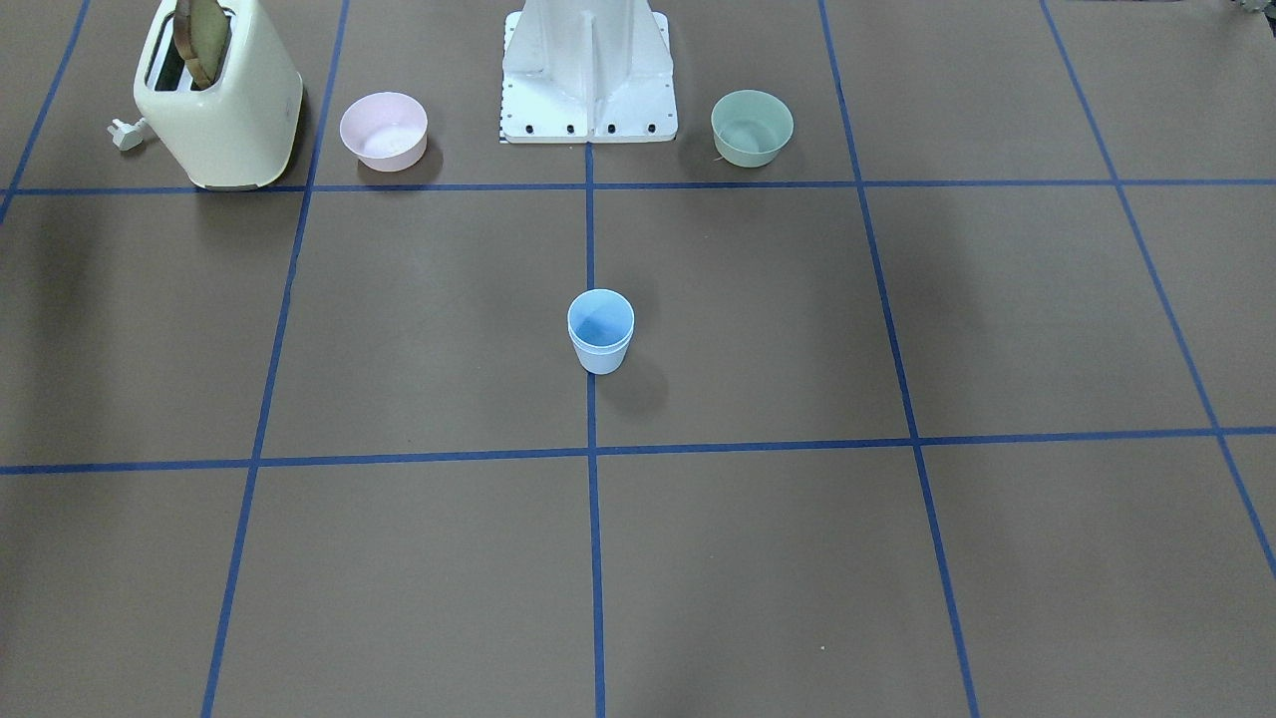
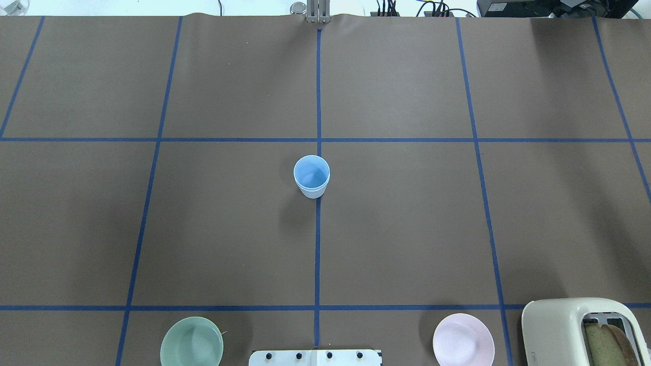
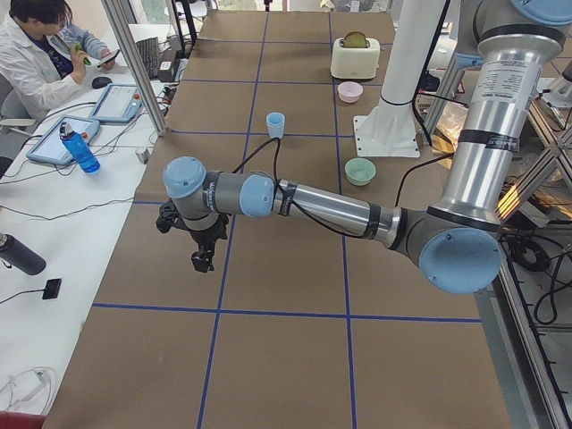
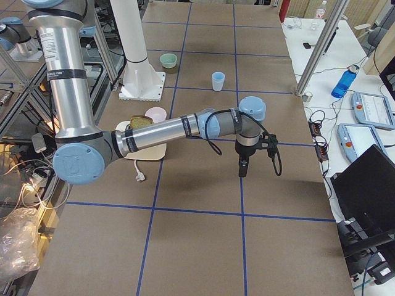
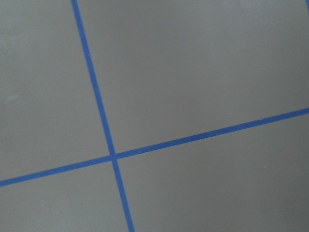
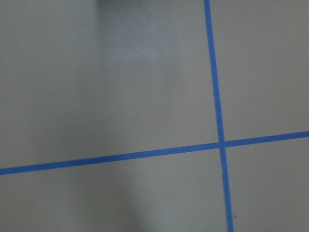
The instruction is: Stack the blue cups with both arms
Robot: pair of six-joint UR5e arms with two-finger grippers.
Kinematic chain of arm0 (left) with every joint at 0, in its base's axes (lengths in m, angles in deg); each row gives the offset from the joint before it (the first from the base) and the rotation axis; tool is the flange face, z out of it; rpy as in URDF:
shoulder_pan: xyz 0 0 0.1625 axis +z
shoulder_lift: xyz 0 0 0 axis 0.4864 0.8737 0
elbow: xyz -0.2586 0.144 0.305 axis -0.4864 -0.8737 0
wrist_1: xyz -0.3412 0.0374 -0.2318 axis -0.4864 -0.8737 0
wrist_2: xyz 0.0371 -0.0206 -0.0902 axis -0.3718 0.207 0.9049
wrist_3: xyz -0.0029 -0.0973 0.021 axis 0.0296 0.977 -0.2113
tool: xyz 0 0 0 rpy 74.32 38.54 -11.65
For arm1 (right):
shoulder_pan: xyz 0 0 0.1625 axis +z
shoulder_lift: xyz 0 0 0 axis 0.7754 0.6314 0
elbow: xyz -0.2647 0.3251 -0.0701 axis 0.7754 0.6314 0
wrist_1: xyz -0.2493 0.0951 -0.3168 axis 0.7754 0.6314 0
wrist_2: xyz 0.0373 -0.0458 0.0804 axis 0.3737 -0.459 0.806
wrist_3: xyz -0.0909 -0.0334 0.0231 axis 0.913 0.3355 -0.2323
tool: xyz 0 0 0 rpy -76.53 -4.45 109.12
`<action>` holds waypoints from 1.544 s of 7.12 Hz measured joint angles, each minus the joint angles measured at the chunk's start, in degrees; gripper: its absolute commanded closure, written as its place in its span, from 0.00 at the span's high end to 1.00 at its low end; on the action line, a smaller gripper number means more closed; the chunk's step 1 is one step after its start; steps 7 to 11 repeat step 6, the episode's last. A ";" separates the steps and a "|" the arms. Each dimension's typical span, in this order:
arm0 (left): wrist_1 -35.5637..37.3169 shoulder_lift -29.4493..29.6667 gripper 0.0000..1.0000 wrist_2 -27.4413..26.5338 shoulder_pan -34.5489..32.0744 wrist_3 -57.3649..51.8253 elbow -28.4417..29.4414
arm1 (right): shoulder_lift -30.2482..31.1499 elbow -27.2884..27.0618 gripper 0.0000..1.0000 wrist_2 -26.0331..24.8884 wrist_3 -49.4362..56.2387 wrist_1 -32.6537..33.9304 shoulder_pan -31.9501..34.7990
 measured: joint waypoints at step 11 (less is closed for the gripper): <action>0.67 -7.24 0.99 -0.10 -0.99 -0.19 -4.62 | 4.62 -0.49 1.00 0.48 1.73 -0.03 4.65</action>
